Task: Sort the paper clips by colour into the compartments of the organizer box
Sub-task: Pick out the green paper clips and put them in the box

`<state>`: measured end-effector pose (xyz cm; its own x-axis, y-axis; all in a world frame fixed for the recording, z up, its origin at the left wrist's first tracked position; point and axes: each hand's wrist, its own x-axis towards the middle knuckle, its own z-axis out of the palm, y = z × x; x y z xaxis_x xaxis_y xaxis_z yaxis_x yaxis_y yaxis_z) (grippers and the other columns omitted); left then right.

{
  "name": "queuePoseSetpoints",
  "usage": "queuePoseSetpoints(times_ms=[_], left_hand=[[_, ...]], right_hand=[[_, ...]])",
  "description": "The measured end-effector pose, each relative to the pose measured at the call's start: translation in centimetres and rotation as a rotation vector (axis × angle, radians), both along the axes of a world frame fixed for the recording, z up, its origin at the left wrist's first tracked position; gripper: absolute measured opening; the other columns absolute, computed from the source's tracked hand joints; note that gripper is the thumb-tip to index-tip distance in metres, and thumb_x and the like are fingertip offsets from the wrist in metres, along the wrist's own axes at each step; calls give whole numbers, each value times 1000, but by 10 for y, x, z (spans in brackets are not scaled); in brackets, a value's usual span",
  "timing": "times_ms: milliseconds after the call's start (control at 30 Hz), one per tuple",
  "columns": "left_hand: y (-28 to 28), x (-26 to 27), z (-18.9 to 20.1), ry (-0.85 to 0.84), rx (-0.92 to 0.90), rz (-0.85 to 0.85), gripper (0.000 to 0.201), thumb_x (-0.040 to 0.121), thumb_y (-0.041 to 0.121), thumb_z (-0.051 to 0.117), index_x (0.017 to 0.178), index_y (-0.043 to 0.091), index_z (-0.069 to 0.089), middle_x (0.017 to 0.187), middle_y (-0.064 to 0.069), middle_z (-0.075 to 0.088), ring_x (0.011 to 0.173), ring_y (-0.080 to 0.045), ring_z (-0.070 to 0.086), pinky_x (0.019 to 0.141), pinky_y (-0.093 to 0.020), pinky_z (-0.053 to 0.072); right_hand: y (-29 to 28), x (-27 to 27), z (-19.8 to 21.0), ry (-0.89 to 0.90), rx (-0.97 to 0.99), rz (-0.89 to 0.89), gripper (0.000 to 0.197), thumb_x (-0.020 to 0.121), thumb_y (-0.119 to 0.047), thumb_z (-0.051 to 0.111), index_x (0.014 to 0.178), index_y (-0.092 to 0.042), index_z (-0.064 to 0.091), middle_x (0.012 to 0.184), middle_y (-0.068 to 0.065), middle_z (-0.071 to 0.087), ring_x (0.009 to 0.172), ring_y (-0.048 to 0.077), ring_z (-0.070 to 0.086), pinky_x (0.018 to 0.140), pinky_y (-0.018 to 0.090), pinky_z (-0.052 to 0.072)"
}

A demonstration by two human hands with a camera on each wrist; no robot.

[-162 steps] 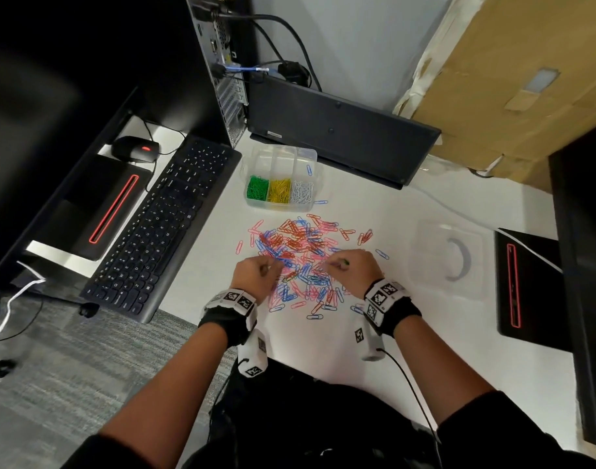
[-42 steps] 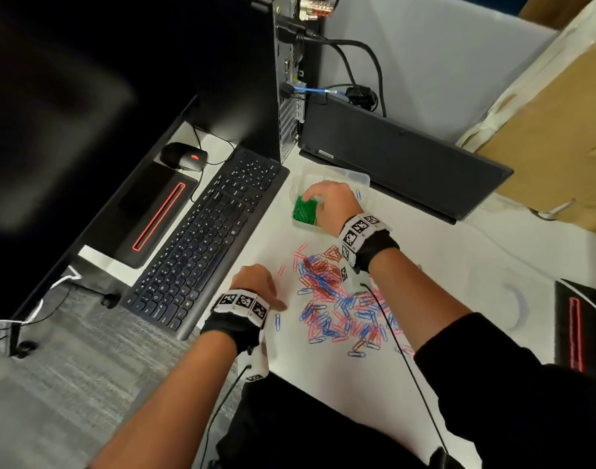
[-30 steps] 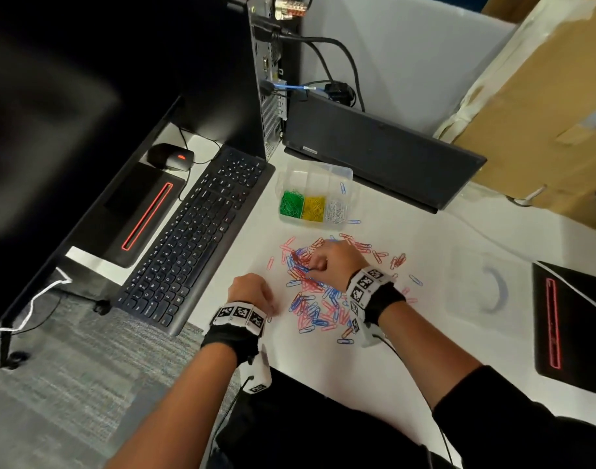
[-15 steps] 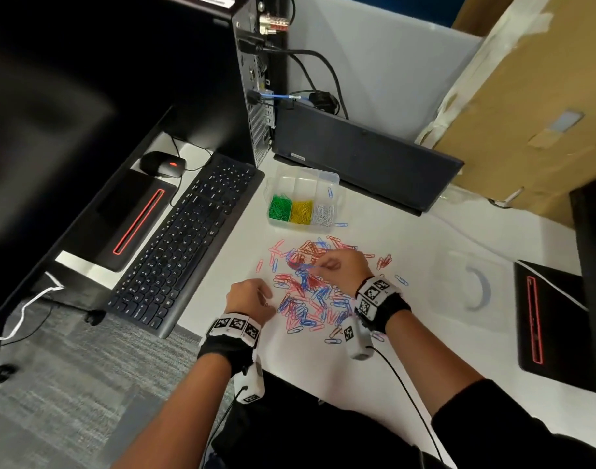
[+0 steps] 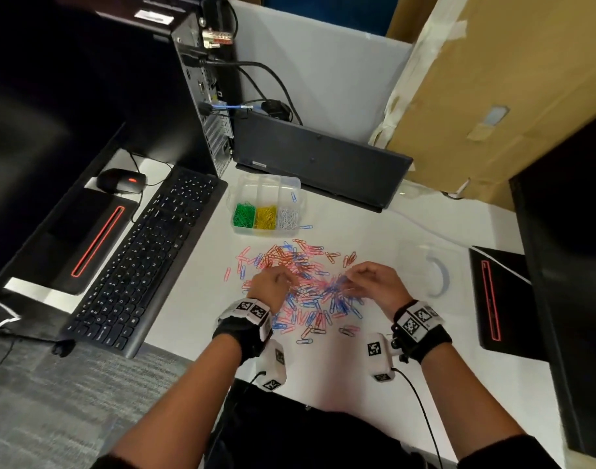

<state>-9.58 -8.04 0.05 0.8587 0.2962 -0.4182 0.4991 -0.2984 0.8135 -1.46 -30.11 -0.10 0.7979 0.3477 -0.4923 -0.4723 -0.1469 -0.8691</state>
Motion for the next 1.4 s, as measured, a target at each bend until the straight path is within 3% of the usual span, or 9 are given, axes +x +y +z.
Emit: queuePoseSetpoints(times_ms=[100, 300, 400, 500, 667, 767, 867, 1167, 1400], left_hand=[[-22, 16, 3, -39, 4, -127, 27, 96, 13, 45, 84, 14, 69, 93, -1, 68, 73, -4, 55, 65, -20, 40], [-58, 26, -4, -46, 11, -505, 25, 76, 37, 74, 97, 23, 71, 68, 1, 61, 61, -8, 57, 58, -24, 48], [-67, 27, -8, -166, 37, -435, 14, 87, 28, 67, 88, 14, 70, 49, 8, 39, 43, -3, 37, 48, -18, 29], [-68, 31, -7, -167, 16, -373, 16, 94, 23, 59, 92, 10, 68, 51, 10, 40, 44, -1, 39, 49, -13, 28], [-55, 35, -11, -2, -229, -153, 30, 84, 38, 44, 85, 12, 59, 79, -9, 55, 75, -24, 48, 75, -38, 40], [-51, 38, -5, 39, -417, -56, 30, 82, 42, 41, 61, 20, 43, 55, 3, 37, 53, -17, 30, 52, -30, 26], [-48, 44, -2, 90, -472, 25, 48, 99, 45, 43, 58, 21, 31, 52, 6, 29, 45, -10, 23, 46, -24, 20], [-40, 39, -11, 167, -770, 87, 35, 101, 28, 47, 74, 8, 58, 71, -9, 61, 53, -11, 46, 46, -17, 37], [-37, 29, -17, 85, -722, 64, 28, 95, 6, 55, 120, -4, 62, 106, -21, 70, 90, -23, 68, 70, -21, 56]], right_hand=[[-10, -1, 6, -26, 5, 16, 4, 90, 2, 63, 92, 5, 64, 93, 30, 70, 80, 34, 70, 69, 32, 60], [-17, 3, 13, 4, 78, -109, 4, 89, 2, 65, 92, 2, 65, 89, 26, 71, 75, 32, 68, 72, 36, 61], [-18, 2, 13, 17, 86, -96, 4, 89, 1, 66, 92, 1, 66, 86, 23, 73, 72, 28, 70, 72, 35, 61], [-23, 5, 8, 16, 90, -124, 7, 88, 0, 66, 95, 2, 66, 88, 25, 72, 71, 31, 70, 73, 39, 61], [-33, 9, -8, 31, 44, -181, 9, 89, 5, 64, 97, 5, 67, 87, 25, 72, 75, 34, 70, 69, 38, 61], [-38, 16, -18, -10, -85, -149, 13, 93, 4, 58, 103, 3, 66, 90, 24, 72, 76, 31, 71, 68, 35, 61], [-43, 25, -27, -160, -329, -109, 15, 92, 4, 57, 97, -4, 70, 90, 16, 74, 74, 19, 70, 63, 25, 59], [-28, 34, -34, -515, -818, 181, 6, 82, -15, 75, 84, -11, 74, 81, 3, 69, 72, 14, 61, 71, 24, 51], [-24, 31, -33, -459, -754, 252, 8, 86, -17, 72, 82, -12, 70, 74, -3, 65, 66, 10, 59, 62, 16, 45]])
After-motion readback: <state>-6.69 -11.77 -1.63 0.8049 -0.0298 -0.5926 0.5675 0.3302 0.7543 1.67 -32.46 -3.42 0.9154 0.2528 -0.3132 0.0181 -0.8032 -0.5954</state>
